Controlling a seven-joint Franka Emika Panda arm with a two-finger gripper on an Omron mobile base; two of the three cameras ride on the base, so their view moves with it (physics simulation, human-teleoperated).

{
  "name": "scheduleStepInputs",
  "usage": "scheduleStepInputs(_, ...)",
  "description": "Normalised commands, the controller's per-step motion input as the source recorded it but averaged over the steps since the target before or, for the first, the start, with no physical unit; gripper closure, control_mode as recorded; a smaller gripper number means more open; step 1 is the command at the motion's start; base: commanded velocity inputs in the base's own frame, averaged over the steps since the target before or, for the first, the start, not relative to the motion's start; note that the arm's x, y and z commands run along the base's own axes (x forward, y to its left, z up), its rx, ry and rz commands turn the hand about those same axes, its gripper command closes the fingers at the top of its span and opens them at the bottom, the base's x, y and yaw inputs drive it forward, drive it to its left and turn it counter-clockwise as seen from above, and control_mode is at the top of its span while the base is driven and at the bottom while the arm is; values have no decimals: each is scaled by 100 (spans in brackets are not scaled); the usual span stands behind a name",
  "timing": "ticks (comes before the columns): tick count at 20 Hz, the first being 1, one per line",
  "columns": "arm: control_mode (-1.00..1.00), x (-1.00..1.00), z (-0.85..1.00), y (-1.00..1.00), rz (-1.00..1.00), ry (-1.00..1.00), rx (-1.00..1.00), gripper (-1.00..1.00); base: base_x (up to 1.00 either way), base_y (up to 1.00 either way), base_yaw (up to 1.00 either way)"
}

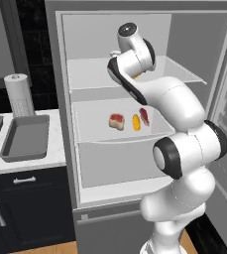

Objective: Place one corn and one steak in each tupperware on the nearby counter, to pack two identical lunches.

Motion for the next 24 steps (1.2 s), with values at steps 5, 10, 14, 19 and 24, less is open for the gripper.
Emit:
scheduleStepInputs(5,-100,0,0,0,0,-1,0,-100,0,0,0)
scheduleStepInputs(10,-100,0,0,0,-1,0,0,-100,0,0,0)
scheduleStepInputs(14,-100,1,-1,0,-3,0,0,-100,0,0,0)
scheduleStepInputs(19,-100,7,-6,0,-4,0,0,-100,0,0,0)
scheduleStepInputs(24,-100,12,-9,0,-5,2,0,-100,0,0,0)
